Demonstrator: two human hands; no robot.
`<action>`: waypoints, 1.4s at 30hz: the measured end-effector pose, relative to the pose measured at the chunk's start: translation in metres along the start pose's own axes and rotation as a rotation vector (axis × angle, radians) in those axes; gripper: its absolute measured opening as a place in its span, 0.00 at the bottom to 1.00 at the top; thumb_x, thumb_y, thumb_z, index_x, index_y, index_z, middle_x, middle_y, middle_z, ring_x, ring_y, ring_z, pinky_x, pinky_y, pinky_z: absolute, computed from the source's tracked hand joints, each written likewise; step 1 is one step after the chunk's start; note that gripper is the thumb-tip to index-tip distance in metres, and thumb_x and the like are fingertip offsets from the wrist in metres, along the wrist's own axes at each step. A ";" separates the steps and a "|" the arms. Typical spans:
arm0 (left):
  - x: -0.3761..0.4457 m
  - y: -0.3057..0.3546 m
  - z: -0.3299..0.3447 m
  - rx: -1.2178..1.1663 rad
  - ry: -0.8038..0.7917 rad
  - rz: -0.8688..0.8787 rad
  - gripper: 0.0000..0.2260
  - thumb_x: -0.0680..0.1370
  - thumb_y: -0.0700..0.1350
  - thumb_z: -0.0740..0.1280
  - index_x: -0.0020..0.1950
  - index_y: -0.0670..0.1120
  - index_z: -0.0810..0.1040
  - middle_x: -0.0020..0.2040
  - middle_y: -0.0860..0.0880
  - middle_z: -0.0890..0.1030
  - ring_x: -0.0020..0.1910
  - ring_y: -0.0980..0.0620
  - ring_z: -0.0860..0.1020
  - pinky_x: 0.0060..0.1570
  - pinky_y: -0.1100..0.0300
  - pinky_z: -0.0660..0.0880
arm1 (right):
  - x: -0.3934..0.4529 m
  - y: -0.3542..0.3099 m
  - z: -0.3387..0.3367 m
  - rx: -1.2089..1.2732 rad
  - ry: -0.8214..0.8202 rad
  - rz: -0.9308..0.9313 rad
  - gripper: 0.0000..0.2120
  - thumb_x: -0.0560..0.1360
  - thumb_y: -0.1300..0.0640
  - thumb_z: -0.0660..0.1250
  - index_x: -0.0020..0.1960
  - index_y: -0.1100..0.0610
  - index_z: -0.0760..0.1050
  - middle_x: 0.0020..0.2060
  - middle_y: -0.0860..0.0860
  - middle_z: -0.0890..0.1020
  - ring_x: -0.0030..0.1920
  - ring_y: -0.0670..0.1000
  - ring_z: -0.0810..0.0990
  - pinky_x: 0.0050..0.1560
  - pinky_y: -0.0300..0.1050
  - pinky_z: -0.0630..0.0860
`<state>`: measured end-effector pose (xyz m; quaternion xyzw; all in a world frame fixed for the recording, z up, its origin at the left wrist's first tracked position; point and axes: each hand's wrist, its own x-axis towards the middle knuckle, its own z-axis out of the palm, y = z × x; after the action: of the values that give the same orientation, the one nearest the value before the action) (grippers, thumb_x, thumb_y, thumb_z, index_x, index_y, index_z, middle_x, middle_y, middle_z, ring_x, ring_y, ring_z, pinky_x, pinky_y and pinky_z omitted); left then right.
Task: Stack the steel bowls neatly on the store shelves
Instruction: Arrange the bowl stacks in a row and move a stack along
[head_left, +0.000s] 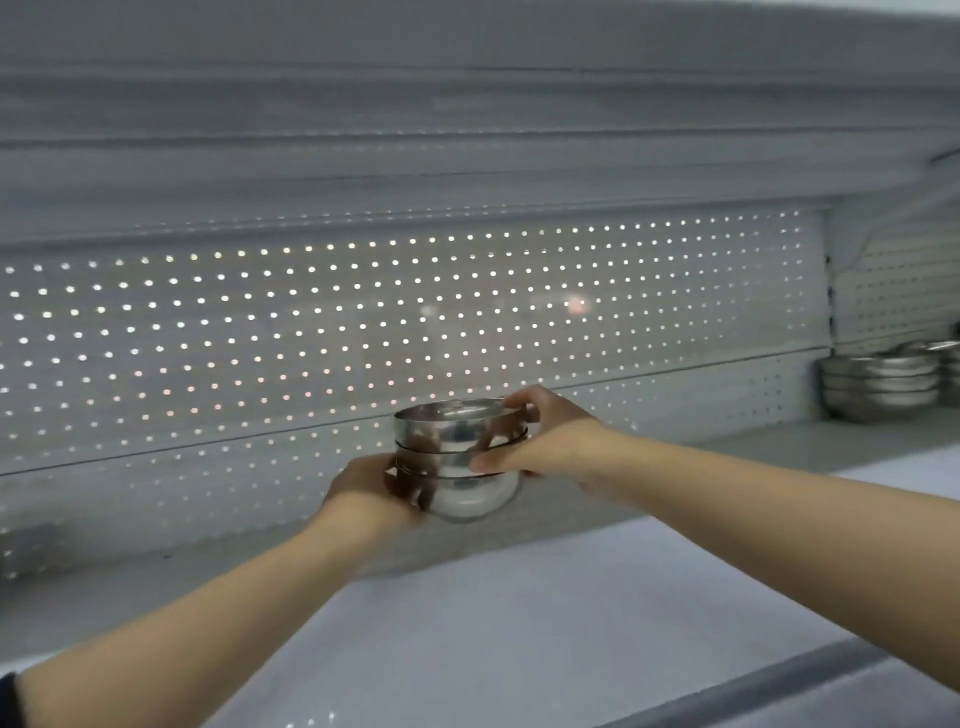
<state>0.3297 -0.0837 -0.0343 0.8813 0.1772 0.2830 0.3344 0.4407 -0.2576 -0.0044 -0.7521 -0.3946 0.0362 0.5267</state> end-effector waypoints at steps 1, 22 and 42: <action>0.004 0.014 0.019 -0.012 -0.012 0.013 0.21 0.67 0.33 0.74 0.59 0.41 0.77 0.35 0.57 0.74 0.33 0.63 0.72 0.24 0.81 0.67 | -0.003 0.010 -0.020 0.002 0.018 0.009 0.42 0.56 0.49 0.82 0.65 0.50 0.67 0.51 0.39 0.75 0.53 0.47 0.78 0.55 0.48 0.78; 0.119 0.235 0.360 0.073 -0.060 0.045 0.08 0.68 0.36 0.68 0.46 0.46 0.78 0.43 0.45 0.81 0.49 0.46 0.80 0.43 0.60 0.73 | 0.030 0.223 -0.349 -0.002 0.182 0.100 0.48 0.56 0.52 0.82 0.70 0.48 0.62 0.52 0.41 0.74 0.55 0.49 0.75 0.57 0.47 0.76; 0.141 0.227 0.407 0.168 -0.034 0.004 0.11 0.70 0.43 0.68 0.52 0.47 0.80 0.47 0.49 0.81 0.48 0.51 0.77 0.45 0.67 0.67 | 0.044 0.274 -0.360 0.170 0.177 0.041 0.21 0.59 0.60 0.80 0.48 0.54 0.74 0.45 0.50 0.84 0.48 0.49 0.81 0.45 0.37 0.74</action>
<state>0.7186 -0.3735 -0.0749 0.9112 0.1929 0.2530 0.2618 0.7927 -0.5412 -0.0544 -0.7128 -0.3264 0.0140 0.6206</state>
